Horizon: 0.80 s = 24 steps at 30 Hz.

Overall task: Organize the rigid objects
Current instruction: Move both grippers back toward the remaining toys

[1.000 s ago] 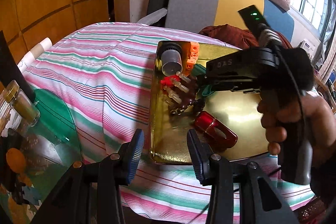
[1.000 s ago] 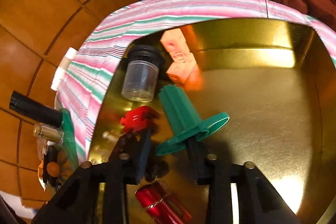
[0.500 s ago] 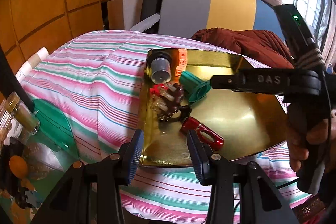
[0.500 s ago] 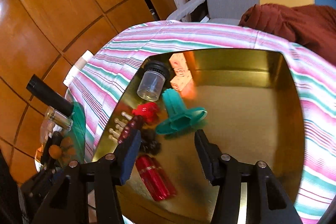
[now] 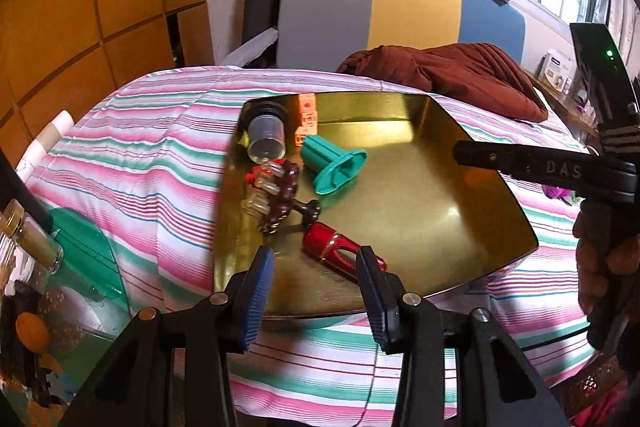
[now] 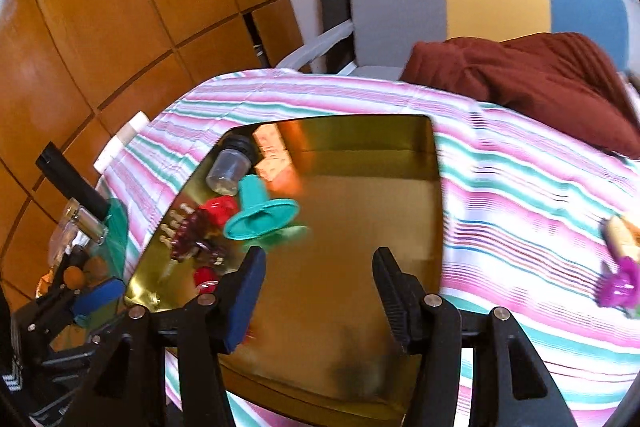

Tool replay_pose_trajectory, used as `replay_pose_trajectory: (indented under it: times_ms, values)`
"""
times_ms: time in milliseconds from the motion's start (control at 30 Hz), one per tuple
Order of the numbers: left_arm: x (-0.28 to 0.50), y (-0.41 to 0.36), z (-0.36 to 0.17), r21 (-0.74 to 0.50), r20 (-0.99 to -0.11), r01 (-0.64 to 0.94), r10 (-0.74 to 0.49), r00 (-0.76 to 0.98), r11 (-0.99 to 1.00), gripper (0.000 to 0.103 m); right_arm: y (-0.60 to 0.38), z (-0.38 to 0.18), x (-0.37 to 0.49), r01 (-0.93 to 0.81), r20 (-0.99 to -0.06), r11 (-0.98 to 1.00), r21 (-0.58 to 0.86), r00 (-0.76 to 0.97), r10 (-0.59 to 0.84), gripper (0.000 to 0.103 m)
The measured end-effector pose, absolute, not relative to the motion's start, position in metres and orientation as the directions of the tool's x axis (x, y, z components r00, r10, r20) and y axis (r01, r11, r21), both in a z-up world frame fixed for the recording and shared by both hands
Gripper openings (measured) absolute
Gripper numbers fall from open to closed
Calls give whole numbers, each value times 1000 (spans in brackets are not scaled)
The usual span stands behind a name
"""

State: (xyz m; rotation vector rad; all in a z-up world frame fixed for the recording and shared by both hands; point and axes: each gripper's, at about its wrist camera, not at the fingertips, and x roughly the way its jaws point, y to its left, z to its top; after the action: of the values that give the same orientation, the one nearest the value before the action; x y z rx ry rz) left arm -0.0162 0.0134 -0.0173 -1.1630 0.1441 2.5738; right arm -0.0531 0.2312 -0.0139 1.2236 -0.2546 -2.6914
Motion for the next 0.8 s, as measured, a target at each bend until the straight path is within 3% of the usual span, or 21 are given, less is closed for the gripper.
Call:
replay_pose_trajectory:
  times_ms: [333, 800]
  values:
    - [-13, 32, -12, -23, -744, -364, 259, -615, -931, 43, 312, -3, -32, -59, -725, -984, 169, -684, -83, 58]
    - [-13, 62, -4, -2, -743, -429, 288, -605, -903, 43, 505, -8, 14, -493, -717, -863, 113, -641, 272, 61]
